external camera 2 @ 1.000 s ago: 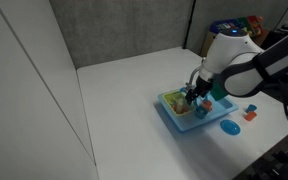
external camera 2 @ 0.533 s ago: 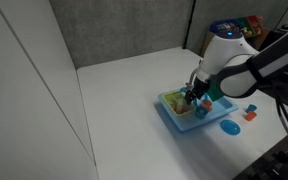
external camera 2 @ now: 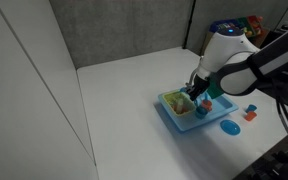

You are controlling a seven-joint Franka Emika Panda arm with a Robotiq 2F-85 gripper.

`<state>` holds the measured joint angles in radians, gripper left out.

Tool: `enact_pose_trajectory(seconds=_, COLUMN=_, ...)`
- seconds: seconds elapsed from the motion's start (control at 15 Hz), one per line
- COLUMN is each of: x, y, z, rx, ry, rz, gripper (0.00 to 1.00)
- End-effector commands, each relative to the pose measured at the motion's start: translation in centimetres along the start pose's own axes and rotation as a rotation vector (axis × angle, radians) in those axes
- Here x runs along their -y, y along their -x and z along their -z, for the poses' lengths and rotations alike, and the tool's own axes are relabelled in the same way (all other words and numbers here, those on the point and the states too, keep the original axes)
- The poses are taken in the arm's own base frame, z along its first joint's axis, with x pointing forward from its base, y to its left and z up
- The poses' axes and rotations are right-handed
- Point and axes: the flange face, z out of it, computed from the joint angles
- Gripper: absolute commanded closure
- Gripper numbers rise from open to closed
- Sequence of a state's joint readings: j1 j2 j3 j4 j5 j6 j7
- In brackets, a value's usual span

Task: Remove the scoop from the blue cup and put it on the counter

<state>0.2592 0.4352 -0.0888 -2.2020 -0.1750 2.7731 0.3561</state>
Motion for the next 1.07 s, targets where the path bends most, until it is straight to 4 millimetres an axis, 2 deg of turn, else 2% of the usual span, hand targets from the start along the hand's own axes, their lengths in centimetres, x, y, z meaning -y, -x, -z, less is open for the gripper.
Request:
enact_pose_trajectory(seconds=0.0, x=-0.2, y=-0.3, z=2.1, rx=-0.015, ry=0.013, rz=-0.033, gripper=1.0)
enact_pose_trajectory(seconds=0.13, x=-0.2, y=-0.4, z=2.9, rx=-0.026, ry=0.011, rz=-0.039, gripper=0.96)
enact_pose_trajectory(seconds=0.67, x=0.0, y=-1.1, z=6.9, rx=-0.068, ry=-0.014, rz=-0.046, gripper=0.97)
enact_pose_trajectory(seconds=1.0, x=-1.9, y=-2.1, z=9.5, rx=-0.1, ry=-0.001, rz=-0.096, gripper=0.97)
